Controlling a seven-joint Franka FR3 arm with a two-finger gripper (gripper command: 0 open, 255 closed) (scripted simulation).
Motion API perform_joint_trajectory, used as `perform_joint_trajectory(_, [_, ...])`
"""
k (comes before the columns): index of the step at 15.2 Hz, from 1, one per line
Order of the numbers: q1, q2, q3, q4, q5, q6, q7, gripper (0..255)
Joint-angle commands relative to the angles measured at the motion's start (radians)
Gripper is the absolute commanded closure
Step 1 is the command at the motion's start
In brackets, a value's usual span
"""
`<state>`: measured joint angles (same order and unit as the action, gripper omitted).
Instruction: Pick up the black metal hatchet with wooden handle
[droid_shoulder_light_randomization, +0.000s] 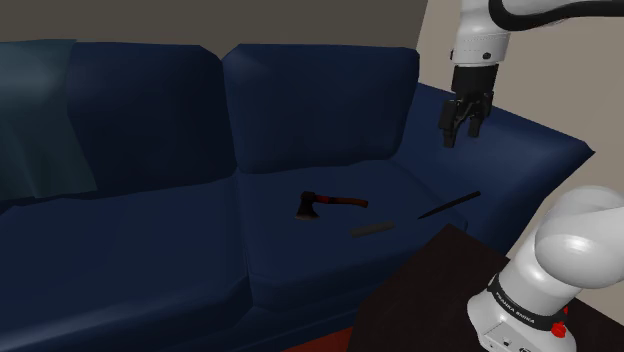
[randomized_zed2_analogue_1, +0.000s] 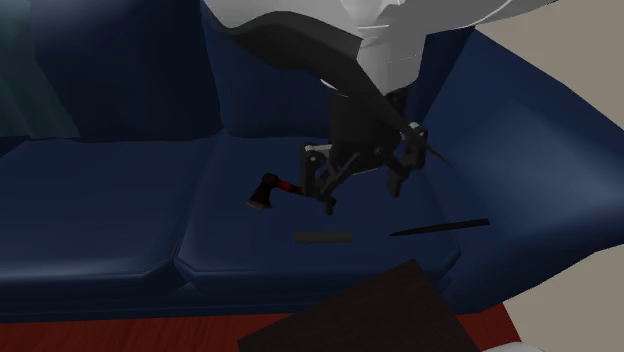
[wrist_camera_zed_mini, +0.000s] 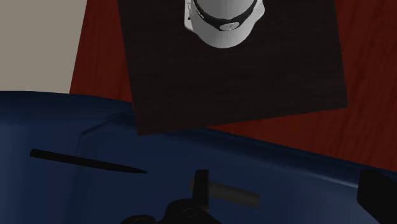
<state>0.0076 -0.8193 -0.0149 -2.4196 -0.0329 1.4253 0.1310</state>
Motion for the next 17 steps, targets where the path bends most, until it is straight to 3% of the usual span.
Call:
perform_joint_trajectory(1, [0.0,0.0,0.0,0.0,0.0,0.0,0.0,0])
perform_joint_trajectory(9, [0.021,0.175,-0.113,-0.087,-0.065,0.294,-0.201,0])
perform_joint_trajectory(17, [0.057,0.447,-0.212,-0.07,-0.07,0.578,-0.404,0])
